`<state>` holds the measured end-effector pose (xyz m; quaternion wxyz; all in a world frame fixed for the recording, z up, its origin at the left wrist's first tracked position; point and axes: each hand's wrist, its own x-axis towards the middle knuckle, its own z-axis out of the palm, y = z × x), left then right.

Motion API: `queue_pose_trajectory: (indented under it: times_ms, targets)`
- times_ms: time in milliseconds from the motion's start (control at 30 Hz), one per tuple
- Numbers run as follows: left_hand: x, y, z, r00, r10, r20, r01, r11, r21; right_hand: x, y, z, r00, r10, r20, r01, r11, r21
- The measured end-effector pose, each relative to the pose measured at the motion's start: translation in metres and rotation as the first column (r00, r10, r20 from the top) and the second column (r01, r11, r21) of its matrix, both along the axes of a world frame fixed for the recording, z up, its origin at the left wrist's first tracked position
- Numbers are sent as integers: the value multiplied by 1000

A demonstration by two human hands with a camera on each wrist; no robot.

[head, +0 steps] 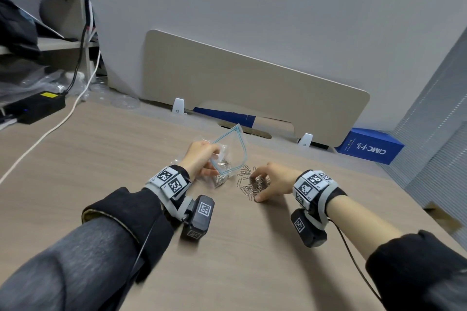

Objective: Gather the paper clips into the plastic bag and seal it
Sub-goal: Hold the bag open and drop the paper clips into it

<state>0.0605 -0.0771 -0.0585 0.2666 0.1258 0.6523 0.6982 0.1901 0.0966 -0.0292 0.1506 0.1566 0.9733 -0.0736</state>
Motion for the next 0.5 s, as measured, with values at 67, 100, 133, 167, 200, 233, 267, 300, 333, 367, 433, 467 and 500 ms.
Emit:
queue_pose_trajectory:
  times_ms: [67,100,133,167,200,233,267,300,333,367,433,467,500]
  targets:
    - [0,-1,0,1000,2,-1,-2,1000,-1,-1,1,-3,998,8,-58,-11,999,-50]
    - [0,-1,0,1000,2,-4,-2,1000,-2,-2,2,-4,997,9,-82,-14,998,-68]
    - [0,-1,0,1000,2,-6,-2,1000,-2,-2,3,-5,994,19,-104,-27,997,-73]
    - [0,-1,0,1000,0,-8,0,1000,-2,-2,4,-6,992,29,-122,-39,996,-74]
    - [0,-1,0,1000,-1,-10,1,1000,-2,-1,4,-6,990,37,-139,-49,996,-81]
    - [0,-1,0,1000,-3,-11,3,1000,-1,-1,5,-7,987,41,-156,-55,994,-90]
    - [0,-1,0,1000,-4,-10,4,1000,0,-2,5,-7,984,45,-175,-62,994,-94]
    - [1,-1,0,1000,-5,-8,5,1000,1,-2,5,-8,980,45,-193,-63,994,-90]
    - [1,-1,1,1000,-6,-7,6,1000,2,-2,4,-8,977,47,-209,-64,995,-77]
    - [1,-2,1,1000,-8,-8,8,1000,2,-3,4,-9,974,47,-222,-61,996,-58]
    - [1,-2,1,1000,-14,-15,14,1000,-1,-4,2,-11,968,44,-247,-52,998,-26]
    - [1,-2,1,1000,-16,-18,16,1000,-3,-4,1,-12,966,37,-257,-43,999,-18]
    - [1,-2,1,1000,-16,-19,16,1000,-4,-4,1,-12,964,26,-266,-31,999,-14]
